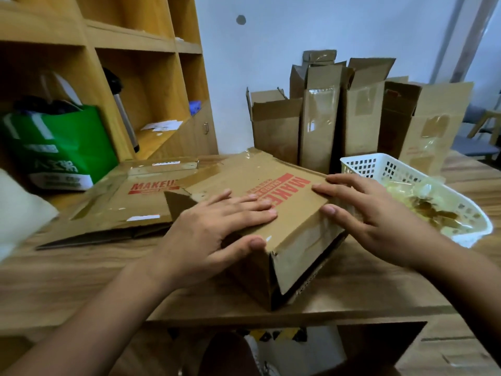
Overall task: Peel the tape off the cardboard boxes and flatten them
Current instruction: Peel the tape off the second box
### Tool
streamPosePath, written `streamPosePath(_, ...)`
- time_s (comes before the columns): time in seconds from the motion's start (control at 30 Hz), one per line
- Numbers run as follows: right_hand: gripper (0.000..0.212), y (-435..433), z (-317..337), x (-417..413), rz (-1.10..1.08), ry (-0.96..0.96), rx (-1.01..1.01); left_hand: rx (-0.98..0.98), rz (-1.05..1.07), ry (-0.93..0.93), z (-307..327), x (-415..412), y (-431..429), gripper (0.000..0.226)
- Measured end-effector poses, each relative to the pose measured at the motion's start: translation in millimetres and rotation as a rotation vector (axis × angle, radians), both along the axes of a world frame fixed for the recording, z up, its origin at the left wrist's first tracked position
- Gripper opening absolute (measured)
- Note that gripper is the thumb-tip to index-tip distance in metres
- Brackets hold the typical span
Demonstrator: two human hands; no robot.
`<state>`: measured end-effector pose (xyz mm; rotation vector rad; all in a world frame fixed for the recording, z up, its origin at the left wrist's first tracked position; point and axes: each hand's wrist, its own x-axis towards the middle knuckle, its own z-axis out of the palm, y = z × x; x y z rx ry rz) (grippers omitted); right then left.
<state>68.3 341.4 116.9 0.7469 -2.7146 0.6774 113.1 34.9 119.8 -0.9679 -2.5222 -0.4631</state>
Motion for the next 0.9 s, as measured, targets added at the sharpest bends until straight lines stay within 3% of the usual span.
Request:
streamPosePath(0.3,0.051,4,-14,26,-0.176,0.236,0.026,0.18,0.155,0.096,-16,-2,-14,0.037)
streamPosePath(0.5,0.047,-8,-25,33,-0.26,0.371,-0.008,0.239,0.244,0.153,-24,13,-6,0.041)
streamPosePath(0.67,0.048,-15,-25,35,-0.29,0.4,-0.009,0.005,0.259,0.156,-32,31,12,0.068)
streamPosePath(0.73,0.052,-15,-25,37,-0.281,0.386,-0.004,-0.066,0.276,0.159,-40,32,18,0.076)
streamPosePath(0.9,0.082,-4,-32,39,-0.179,0.389,0.043,-0.008,0.32,0.16,-44,28,18,0.078)
